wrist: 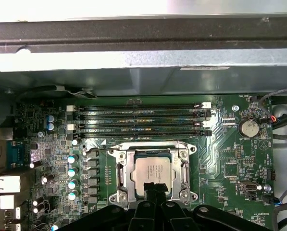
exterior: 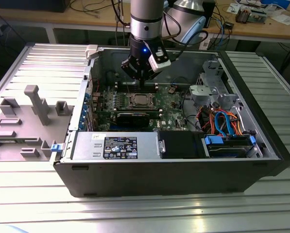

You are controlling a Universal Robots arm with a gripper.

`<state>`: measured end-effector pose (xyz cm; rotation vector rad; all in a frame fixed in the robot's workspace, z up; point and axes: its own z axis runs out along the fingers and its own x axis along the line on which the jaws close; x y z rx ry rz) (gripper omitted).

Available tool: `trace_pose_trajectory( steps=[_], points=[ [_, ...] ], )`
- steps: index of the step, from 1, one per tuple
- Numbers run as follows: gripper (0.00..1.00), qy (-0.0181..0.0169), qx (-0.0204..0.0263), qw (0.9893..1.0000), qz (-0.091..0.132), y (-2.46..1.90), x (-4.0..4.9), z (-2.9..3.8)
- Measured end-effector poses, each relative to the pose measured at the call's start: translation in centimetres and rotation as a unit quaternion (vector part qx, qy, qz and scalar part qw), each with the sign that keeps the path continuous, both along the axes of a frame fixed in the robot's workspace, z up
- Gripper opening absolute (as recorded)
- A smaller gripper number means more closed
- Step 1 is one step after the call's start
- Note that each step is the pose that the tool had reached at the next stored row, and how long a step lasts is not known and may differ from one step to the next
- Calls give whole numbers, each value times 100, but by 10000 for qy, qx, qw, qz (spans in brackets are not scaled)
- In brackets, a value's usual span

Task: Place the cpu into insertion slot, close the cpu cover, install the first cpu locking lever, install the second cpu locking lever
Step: 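Install the first cpu locking lever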

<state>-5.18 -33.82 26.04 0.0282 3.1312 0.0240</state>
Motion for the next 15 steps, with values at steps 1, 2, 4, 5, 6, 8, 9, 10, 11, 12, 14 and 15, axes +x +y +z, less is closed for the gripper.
trace_pose_trajectory(
  steps=[1,2,4,5,6,8,9,10,11,12,14,15],
  points=[
    [11,0,0,9999,149,0,0,0],
    [11,0,0,9997,234,0,0,0],
    [11,0,2,9997,242,-1,-26,0],
    [11,-1,3,9997,242,-1,-52,-1],
    [11,-3,5,9997,242,0,-78,-2],
    [11,-7,6,9997,242,0,-152,-4],
    [11,-8,6,9997,242,0,-200,-7],
    [11,-8,6,9997,242,0,-248,-8],
    [11,-8,7,9997,242,0,-292,-9],
    [11,-8,7,9997,242,0,-316,-10],
    [11,-8,9,9997,242,0,-392,-13],
    [11,-9,9,9997,242,1,-432,-15]
  ],
)
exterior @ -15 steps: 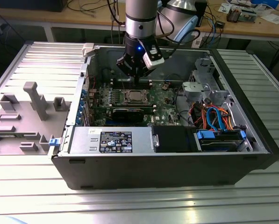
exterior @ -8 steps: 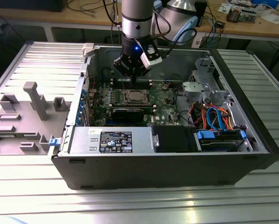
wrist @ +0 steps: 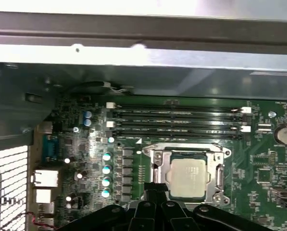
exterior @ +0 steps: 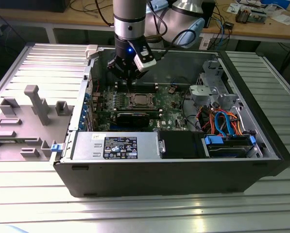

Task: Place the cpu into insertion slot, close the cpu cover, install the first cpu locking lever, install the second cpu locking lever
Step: 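Install the first cpu locking lever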

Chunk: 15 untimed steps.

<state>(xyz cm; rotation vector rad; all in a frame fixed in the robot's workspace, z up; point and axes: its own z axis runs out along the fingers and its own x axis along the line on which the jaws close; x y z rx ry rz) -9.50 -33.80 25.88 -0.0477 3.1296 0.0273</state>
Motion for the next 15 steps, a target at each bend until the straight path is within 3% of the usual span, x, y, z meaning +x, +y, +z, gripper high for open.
trace_pose_trajectory(
  steps=[8,15],
  points=[
    [11,0,21,10000,0,30,-143,-4],
    [11,-1,37,10000,0,102,-193,-8]
  ],
)
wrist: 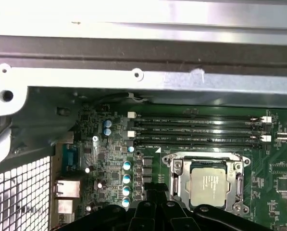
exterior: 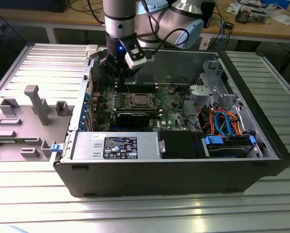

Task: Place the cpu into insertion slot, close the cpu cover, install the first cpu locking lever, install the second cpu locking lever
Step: 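Install the first cpu locking lever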

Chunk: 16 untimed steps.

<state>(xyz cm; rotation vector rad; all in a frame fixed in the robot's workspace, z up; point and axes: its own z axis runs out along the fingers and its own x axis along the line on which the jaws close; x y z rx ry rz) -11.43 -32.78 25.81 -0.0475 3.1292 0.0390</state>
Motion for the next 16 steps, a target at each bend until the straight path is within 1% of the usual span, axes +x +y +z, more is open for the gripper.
trace_pose_trajectory(
  steps=[2,3,7,11,16],
  points=[
    [11,0,2,10000,0,31,-2,-1],
    [11,-1,2,10000,0,56,-3,0],
    [11,-13,2,10000,0,103,-13,0],
    [11,-35,0,10000,0,146,-14,0],
    [11,-54,0,10000,1,172,-3,0]
  ],
)
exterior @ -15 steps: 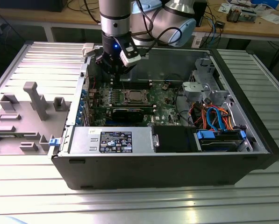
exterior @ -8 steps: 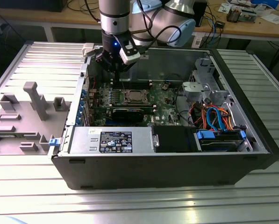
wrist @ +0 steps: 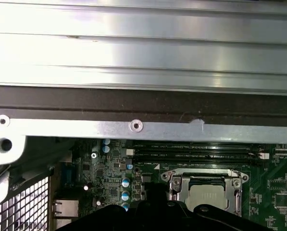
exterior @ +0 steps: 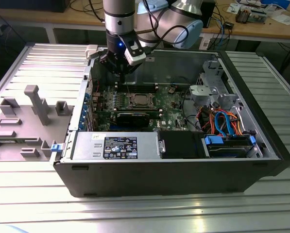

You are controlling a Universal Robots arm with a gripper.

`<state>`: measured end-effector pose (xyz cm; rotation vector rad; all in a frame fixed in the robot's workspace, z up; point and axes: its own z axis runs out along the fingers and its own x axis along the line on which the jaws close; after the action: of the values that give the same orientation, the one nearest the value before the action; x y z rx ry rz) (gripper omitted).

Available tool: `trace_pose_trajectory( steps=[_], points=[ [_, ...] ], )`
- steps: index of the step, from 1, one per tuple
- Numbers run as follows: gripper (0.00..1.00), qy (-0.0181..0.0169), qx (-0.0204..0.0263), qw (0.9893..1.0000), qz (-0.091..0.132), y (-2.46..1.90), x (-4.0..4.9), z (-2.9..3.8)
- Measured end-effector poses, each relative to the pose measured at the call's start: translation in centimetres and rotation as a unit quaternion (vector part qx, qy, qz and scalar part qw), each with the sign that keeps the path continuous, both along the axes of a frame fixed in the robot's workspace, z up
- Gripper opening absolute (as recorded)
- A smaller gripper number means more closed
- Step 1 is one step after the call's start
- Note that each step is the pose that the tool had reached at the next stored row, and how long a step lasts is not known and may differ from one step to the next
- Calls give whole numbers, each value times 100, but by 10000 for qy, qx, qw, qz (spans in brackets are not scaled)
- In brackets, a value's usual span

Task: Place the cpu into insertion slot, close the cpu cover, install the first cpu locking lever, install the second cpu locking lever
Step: 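Install the first cpu locking lever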

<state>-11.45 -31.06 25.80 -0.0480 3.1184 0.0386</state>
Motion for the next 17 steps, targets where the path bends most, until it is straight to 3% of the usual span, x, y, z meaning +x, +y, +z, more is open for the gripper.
trace_pose_trajectory(
  steps=[17],
  points=[
    [11,-3,-1,10000,-1,6,98,0]
  ],
)
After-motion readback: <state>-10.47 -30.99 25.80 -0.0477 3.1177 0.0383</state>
